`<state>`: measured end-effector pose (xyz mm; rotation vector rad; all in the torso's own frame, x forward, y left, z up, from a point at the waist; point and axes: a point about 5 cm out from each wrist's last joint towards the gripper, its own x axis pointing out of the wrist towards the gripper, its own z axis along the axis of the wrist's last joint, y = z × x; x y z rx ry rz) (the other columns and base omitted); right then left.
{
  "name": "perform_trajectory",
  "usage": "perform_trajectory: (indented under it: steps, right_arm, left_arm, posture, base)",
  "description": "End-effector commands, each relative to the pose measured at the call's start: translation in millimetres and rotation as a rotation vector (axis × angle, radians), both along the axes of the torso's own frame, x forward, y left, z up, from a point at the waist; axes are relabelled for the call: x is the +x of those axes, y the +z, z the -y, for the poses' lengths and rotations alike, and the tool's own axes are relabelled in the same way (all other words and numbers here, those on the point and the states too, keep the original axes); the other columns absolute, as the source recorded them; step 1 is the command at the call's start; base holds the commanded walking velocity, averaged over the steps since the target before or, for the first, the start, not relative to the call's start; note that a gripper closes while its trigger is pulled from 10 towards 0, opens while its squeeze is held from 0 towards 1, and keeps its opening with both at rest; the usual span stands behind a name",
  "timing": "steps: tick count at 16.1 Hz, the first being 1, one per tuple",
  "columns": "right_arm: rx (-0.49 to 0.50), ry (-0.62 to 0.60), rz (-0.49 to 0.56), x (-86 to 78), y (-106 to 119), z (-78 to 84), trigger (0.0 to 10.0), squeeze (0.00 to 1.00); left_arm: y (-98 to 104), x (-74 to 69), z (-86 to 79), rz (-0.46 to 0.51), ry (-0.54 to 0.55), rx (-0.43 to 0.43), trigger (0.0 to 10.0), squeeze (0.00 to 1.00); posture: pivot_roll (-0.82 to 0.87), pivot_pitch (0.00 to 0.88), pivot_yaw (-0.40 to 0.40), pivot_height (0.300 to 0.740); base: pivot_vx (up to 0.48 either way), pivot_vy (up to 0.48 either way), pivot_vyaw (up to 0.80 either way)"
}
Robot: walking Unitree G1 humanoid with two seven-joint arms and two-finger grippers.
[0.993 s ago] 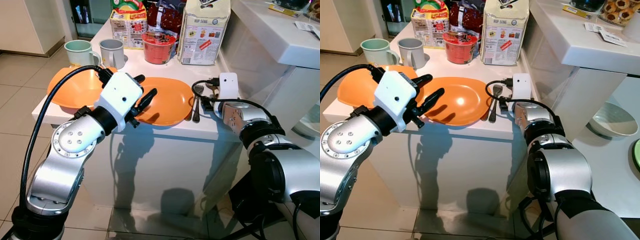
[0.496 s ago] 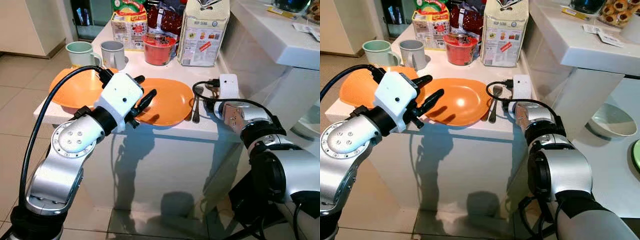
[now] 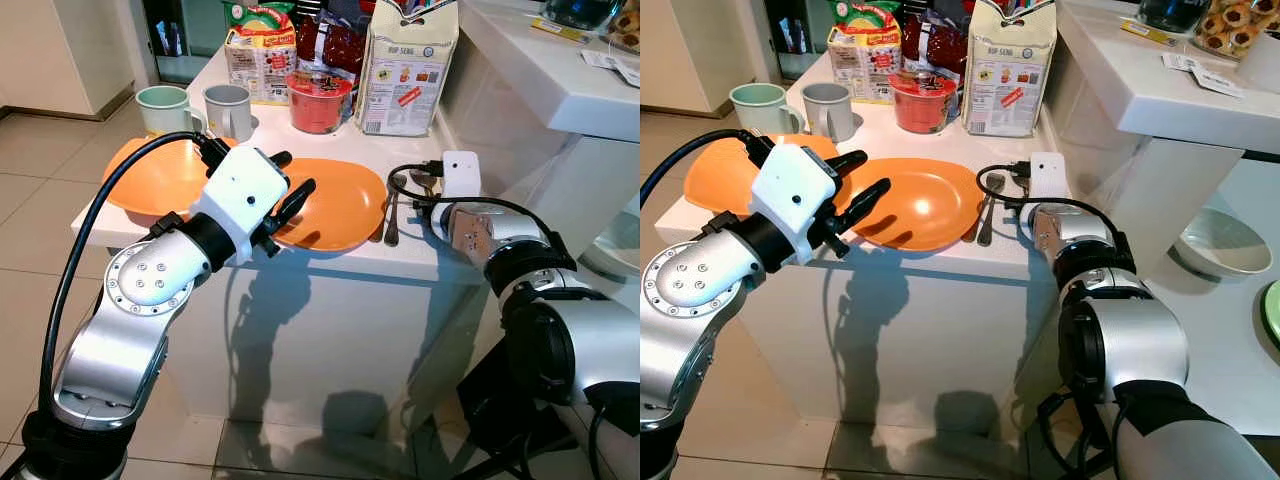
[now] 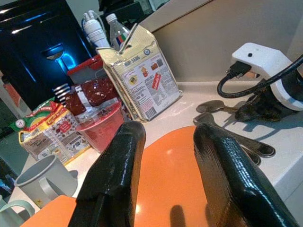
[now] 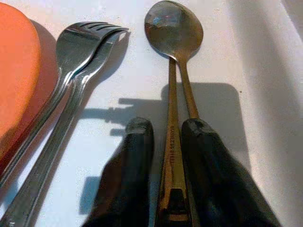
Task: Setting the table
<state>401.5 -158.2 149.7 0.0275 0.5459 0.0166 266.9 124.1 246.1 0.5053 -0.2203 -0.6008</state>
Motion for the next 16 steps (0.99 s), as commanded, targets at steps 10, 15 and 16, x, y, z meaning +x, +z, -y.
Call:
perform_trajectory:
  steps: [10, 15, 16]
  right_arm:
    - [-0.042, -0.029, -0.025, -4.6, -12, 6.8, 0.0, 0.00]
    - [-0.115, -0.024, 0.134, 7.3, 15, 0.4, 0.0, 0.00]
    - [-0.120, -0.020, 0.171, 9.5, 21, -2.7, 0.0, 0.00]
  left_arm:
    - [4, 2.5, 4.3, 0.020, -0.013, 0.001, 10.0, 0.00]
    - [8, 4.6, 2.9, 0.039, 0.000, -0.014, 10.0, 0.00]
    - [8, 5.3, 3.4, 0.040, 0.001, -0.013, 10.0, 0.00]
  posture:
    - [0.12, 0.000, -0.078, 0.740]
    - [0.12, 0.000, -0.078, 0.740]
    - [0.12, 0.000, -0.079, 0.740]
  base:
    - [0.000, 0.000, 0.00]
    - [0.000, 0.000, 0.00]
    - [0.000, 0.000, 0.00]
